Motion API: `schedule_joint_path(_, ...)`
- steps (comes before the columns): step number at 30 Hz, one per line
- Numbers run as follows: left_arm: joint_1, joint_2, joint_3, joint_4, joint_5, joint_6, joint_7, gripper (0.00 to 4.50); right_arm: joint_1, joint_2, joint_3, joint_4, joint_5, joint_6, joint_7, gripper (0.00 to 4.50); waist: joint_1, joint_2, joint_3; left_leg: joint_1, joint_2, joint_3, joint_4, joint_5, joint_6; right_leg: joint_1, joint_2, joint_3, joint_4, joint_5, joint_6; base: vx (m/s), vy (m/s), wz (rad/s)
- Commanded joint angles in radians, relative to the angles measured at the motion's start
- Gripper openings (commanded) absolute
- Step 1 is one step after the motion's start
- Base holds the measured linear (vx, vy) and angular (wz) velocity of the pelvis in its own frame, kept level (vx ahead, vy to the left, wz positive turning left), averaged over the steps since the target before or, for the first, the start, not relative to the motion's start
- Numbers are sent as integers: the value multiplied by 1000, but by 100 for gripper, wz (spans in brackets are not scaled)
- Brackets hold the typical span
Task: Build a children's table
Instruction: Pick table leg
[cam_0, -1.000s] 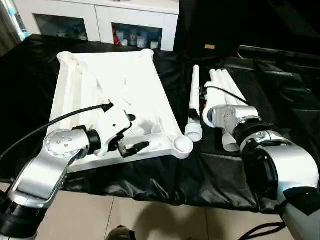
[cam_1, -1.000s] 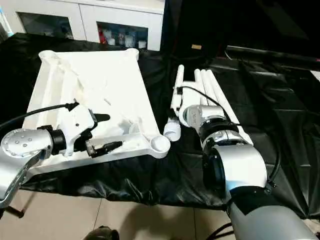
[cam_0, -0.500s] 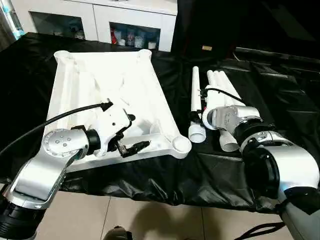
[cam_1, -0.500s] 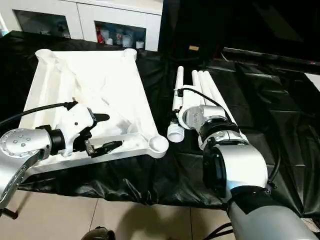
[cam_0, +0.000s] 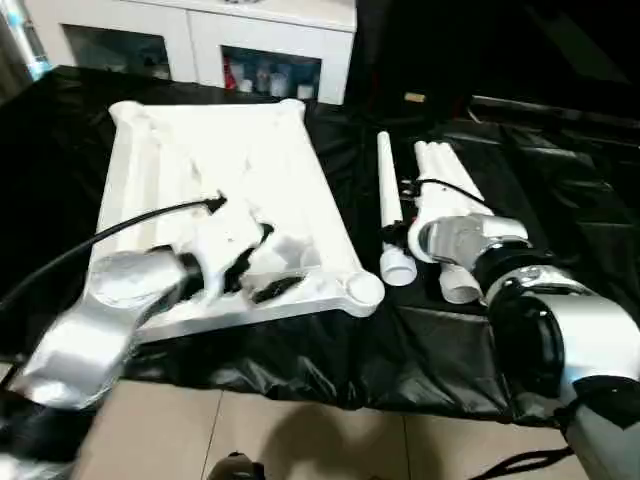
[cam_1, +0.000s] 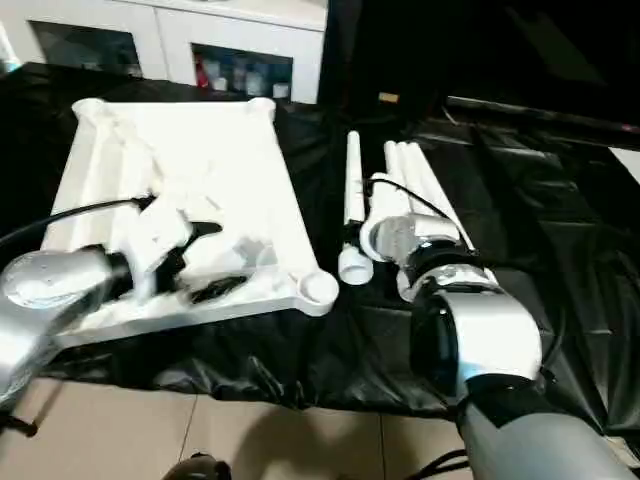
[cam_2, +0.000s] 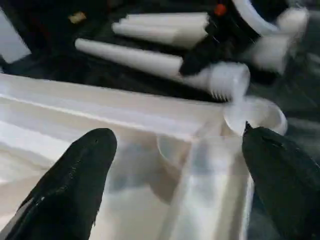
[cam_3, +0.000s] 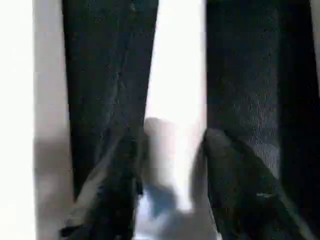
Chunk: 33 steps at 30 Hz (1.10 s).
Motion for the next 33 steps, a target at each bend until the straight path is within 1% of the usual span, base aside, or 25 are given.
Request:
schedule_joint_path(1, -48, -45, 24, 44, -12, -36, 52, 450, -3, -23, -40, -21, 36, -9, 40, 158, 1, 30, -81, 38, 87, -43, -74, -158, -93, 44, -108, 61, -57, 42, -220, 0, 0, 0)
schedule_joint_path(3, -87, -97, 47, 87, -27, -44, 95, 450, -6, -29, -57, -42, 60, -38, 111, 137, 3, 38, -83, 37, 87, -43, -70, -165, -82, 47, -110, 61, -58, 59, -231, 0, 0, 0)
schedule_joint_path(4, -93, -105, 51, 94, -30, -45, 102, 450, -5, -29, -59, -47, 64, -46, 125, 137, 3, 34, -83, 37, 88, -42, -70, -165, -77, 46, -111, 61, -60, 59, -234, 0, 0, 0)
schedule_joint_path(5, -118, -138, 66, 119, -46, -46, 122, 450, 1, -30, -61, -68, 78, -62, 191, 127, 4, 40, -83, 36, 88, -44, -70, -160, -70, 47, -111, 60, -58, 65, -243, 0, 0, 0)
schedule_joint_path(6, -134, -160, 75, 136, -54, -49, 133, 450, 5, -30, -62, -81, 86, -67, 231, 114, 3, 36, -82, 35, 87, -42, -69, -161, -62, 48, -108, 60, -60, 69, -245, 0, 0, 0)
schedule_joint_path(7, -161, -200, 95, 162, -78, -37, 153, 450, 29, -28, -66, -127, 109, -105, 316, 103, 3, 40, -84, 33, 88, -42, -66, -149, -48, 53, -111, 61, -56, 89, -255, 0, 0, 0)
schedule_joint_path(8, -180, -228, 108, 180, -95, -27, 168, 450, 46, -26, -69, -160, 125, -133, 374, 97, 6, 35, -85, 32, 91, -42, -65, -138, -33, 55, -114, 61, -57, 109, -257, 0, 0, 0)
schedule_joint_path(10, -210, -274, 131, 216, -126, -17, 186, 450, 85, -31, -56, -210, 140, -113, 458, 82, 9, 45, -86, 32, 89, -42, -62, -105, -7, 55, -109, 57, -55, 148, -275, 0, 0, 0)
schedule_joint_path(12, -224, -288, 133, 240, -123, -20, 196, 450, 109, -36, -31, -225, 122, -104, 474, 59, 12, 40, -87, 32, 91, -44, -60, -83, 14, 55, -106, 54, -54, 168, -286, 0, 0, 0)
schedule_joint_path(13, -232, -293, 128, 258, -116, -24, 200, 450, 127, -39, -10, -233, 104, -96, 484, 52, 12, 51, -87, 33, 91, -44, -60, -93, 15, 53, -106, 53, -58, 149, -290, 0, 0, 0)
schedule_joint_path(14, -237, -288, 108, 275, -98, -38, 191, 450, 151, -42, 26, -244, 67, -116, 477, 52, 11, 51, -86, 33, 92, -45, -60, -107, 13, 53, -108, 53, -59, 125, -292, 0, 0, 0)
schedule_joint_path(15, -234, -281, 95, 277, -87, -48, 181, 450, 158, -41, 37, -248, 57, -125, 472, 75, 12, 58, -87, 32, 90, -46, -58, -118, 11, 55, -114, 55, -62, 87, -292, 0, 0, 0)
schedule_joint_path(17, -226, -266, 74, 274, -69, -64, 165, 450, 159, -38, 39, -249, 53, -132, 459, 86, 13, 56, -87, 32, 92, -46, -58, -127, 9, 55, -118, 56, -67, 30, -286, 0, 0, 0)
schedule_joint_path(18, -211, -229, 34, 271, -24, -98, 146, 450, 152, -31, 39, -243, 43, -149, 410, 83, 15, 62, -86, 33, 93, -48, -57, -123, 9, 51, -119, 57, -69, 12, -281, 0, 0, 0)
schedule_joint_path(19, -204, -210, 18, 269, -7, -108, 135, 450, 145, -27, 41, -238, 35, -156, 385, 90, 12, 61, -85, 31, 92, -47, -59, -125, 10, 51, -115, 56, -68, 4, -276, 0, 0, 0)
schedule_joint_path(20, -195, -190, 3, 264, 9, -118, 122, 450, 137, -24, 45, -231, 24, -170, 356, 123, 8, 60, -85, 32, 92, -46, -60, -125, 9, 49, -113, 55, -69, -14, -270, 0, 0, 0)
schedule_joint_path(21, -190, -178, -5, 260, 17, -123, 113, 450, 131, -22, 48, -227, 18, -179, 340, 130, 6, 64, -86, 31, 91, -47, -60, -119, 4, 49, -115, 55, -67, -22, -267, 0, 0, 0)
schedule_joint_path(22, -178, -147, -28, 253, 41, -140, 94, 450, 114, -17, 47, -210, 13, -191, 302, 133, 5, 59, -87, 31, 93, -47, -60, -116, 3, 47, -115, 55, -67, -23, -266, 0, 0, 0)
schedule_joint_path(23, -169, -125, -43, 248, 58, -153, 82, 450, 103, -15, 47, -200, 11, -198, 278, 139, 2, 65, -85, 34, 91, -45, -61, -123, 0, 43, -113, 54, -68, -29, -264, 0, 0, 0)
schedule_joint_path(24, -157, -102, -56, 239, 69, -162, 66, 450, 88, -11, 44, -184, 9, -206, 242, 152, -2, 58, -86, 35, 92, -43, -61, -125, -1, 44, -110, 55, -67, -24, -265, 0, 0, 0)
schedule_joint_path(27, -114, -60, -61, 187, 68, -150, 40, 450, 47, 4, 61, -142, -20, -227, 163, 173, 0, 49, -83, 35, 92, -40, -64, -116, -5, 38, -112, 54, -66, -35, -268, 0, 0, 0)
schedule_joint_path(28, -105, -52, -61, 173, 65, -145, 35, 450, 40, 7, 65, -134, -26, -229, 151, 196, 0, 53, -84, 34, 94, -42, -63, -113, -8, 39, -114, 55, -61, -31, -271, 0, 0, 0)
schedule_joint_path(29, -93, -43, -62, 156, 60, -135, 27, 450, 34, 10, 71, -124, -35, -231, 135, 205, 2, 46, -81, 34, 93, -40, -64, -114, -5, 38, -115, 56, -63, -38, -266, 0, 0, 0)
schedule_joint_path(31, -83, -34, -63, 139, 55, -126, 19, 450, 29, 12, 76, -116, -43, -233, 121, 211, 2, 49, -82, 35, 93, -40, -64, -111, -7, 38, -114, 55, -63, -42, -262, 0, 0, 0)
schedule_joint_path(33, -22, -12, -39, 33, -8, -58, -14, 450, 5, 20, 80, -76, -63, -235, 59, 239, 8, 32, -80, 35, 94, -38, -66, -103, -12, 37, -117, 56, -57, -44, -255, 0, 0, 0)
